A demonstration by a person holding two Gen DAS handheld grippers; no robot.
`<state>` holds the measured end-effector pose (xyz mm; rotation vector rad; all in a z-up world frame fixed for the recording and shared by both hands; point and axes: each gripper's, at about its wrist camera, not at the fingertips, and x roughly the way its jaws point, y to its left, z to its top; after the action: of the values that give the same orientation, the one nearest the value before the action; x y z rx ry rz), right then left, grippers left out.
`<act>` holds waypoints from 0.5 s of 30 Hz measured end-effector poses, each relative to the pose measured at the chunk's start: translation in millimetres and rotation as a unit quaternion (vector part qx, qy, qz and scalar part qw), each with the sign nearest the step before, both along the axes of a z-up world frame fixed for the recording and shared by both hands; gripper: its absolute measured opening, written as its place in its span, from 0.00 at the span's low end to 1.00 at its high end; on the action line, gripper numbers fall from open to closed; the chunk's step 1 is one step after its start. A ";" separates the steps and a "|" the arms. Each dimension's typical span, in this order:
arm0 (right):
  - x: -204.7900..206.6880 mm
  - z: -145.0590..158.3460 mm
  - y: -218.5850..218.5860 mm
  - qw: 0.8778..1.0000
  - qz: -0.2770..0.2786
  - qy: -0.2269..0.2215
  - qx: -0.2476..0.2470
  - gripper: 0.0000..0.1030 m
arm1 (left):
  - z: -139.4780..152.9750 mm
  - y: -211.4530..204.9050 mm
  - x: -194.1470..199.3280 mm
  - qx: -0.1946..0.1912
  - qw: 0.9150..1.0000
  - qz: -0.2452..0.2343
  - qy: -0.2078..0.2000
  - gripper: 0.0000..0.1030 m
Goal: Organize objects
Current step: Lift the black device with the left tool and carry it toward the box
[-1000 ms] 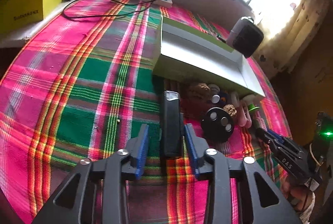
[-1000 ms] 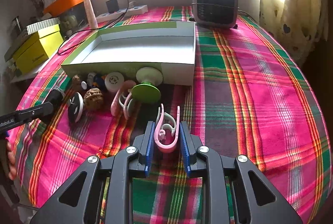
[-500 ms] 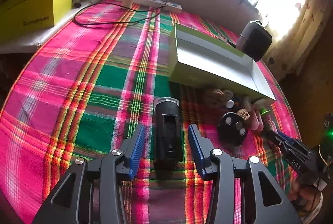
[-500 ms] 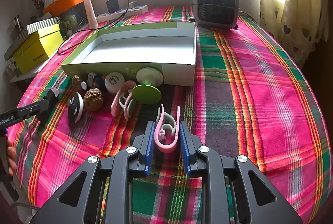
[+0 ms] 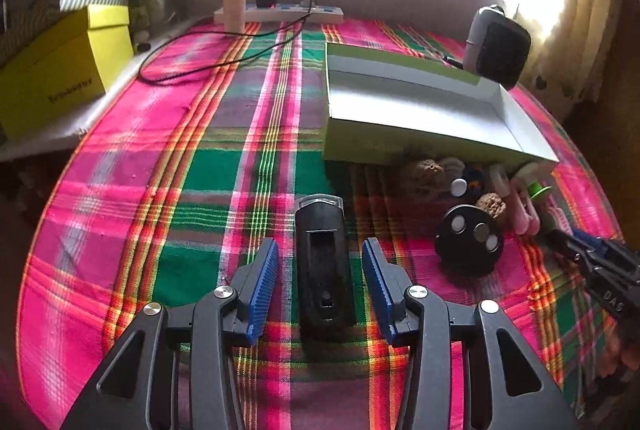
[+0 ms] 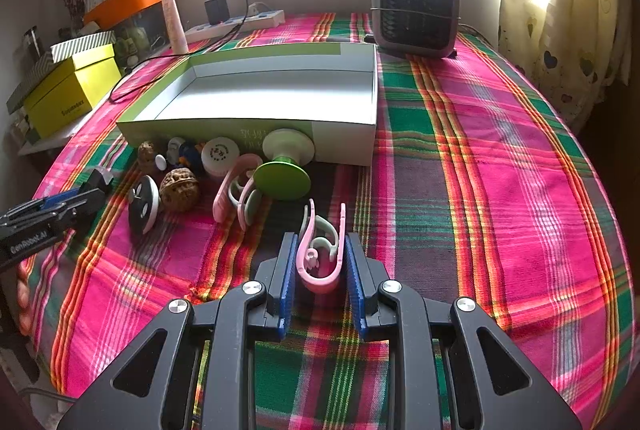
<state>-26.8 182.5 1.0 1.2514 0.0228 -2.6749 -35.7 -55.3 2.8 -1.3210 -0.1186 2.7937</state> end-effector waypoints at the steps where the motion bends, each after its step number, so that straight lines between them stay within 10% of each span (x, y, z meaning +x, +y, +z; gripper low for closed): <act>1: 0.1 0.0 0.0 1.000 0.000 0.000 0.000 0.24 | -0.2 0.3 -0.4 -0.004 1.000 0.001 0.002 0.41; 15: -0.4 -0.7 -1.0 1.000 0.000 0.002 0.007 0.24 | -0.7 1.6 -2.0 -0.029 0.999 0.013 0.009 0.24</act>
<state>-27.2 181.5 0.3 1.2511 0.0409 -2.6813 -37.7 -53.7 2.1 -1.3152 -0.0558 2.8513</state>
